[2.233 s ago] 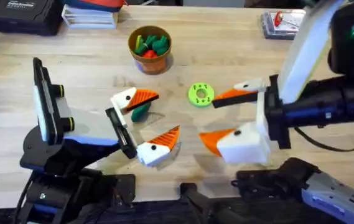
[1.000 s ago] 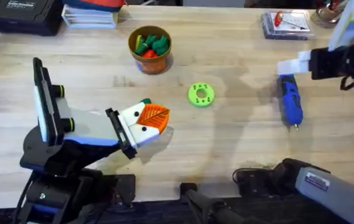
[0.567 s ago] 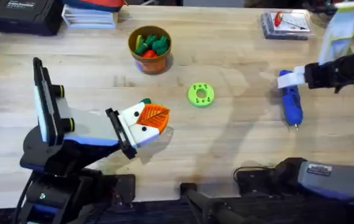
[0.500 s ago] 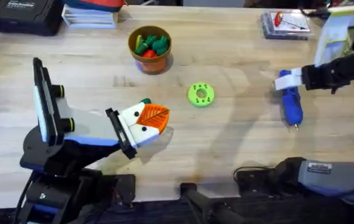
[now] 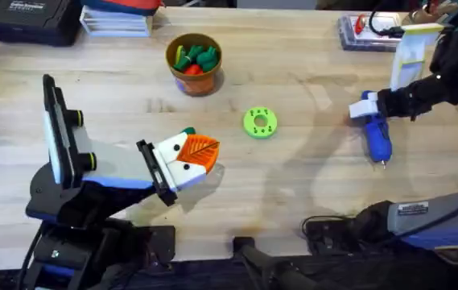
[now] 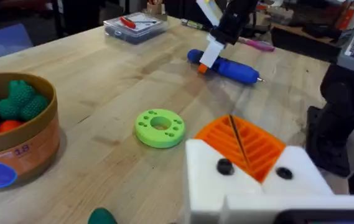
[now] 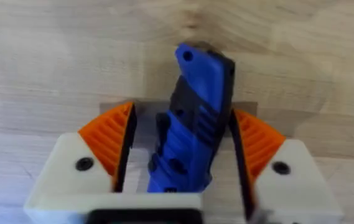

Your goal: Pick up the gripper from the table and insert it into the empty holder that is missing its gripper. Then pick up a screw, insert it into the mounting hole, and use the screwdriver to tighten it. Finally, clean up the table by picking up the vegetable and placing it into the bucket.

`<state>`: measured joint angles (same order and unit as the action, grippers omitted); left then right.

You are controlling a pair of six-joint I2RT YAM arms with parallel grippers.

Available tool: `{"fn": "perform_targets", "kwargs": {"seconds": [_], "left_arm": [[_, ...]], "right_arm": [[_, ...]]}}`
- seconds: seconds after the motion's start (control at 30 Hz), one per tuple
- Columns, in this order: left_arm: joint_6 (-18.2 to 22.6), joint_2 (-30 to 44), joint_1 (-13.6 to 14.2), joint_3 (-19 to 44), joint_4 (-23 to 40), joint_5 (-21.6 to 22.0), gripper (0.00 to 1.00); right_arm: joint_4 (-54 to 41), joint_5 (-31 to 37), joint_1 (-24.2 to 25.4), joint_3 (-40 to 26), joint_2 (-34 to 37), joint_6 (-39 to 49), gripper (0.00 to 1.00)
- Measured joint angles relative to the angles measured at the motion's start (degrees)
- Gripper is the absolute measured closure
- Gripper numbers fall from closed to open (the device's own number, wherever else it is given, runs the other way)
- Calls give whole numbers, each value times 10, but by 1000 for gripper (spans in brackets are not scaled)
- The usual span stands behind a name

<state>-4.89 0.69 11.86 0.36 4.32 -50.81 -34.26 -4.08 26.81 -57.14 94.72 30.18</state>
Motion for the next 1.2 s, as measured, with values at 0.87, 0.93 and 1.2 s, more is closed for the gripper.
{"fn": "perform_targets", "kwargs": {"seconds": [0.87, 0.93, 1.2], "left_arm": [[0, 0, 0, 0, 0, 0, 995], [0, 0, 0, 0, 0, 0, 995], [0, 0, 0, 0, 0, 0, 995]], "right_arm": [[13, 4, 0, 0, -211, -45, 976], [10, 6, 0, 0, -261, -62, 976], [38, 7, -19, 26, -465, -138, 976]]}}
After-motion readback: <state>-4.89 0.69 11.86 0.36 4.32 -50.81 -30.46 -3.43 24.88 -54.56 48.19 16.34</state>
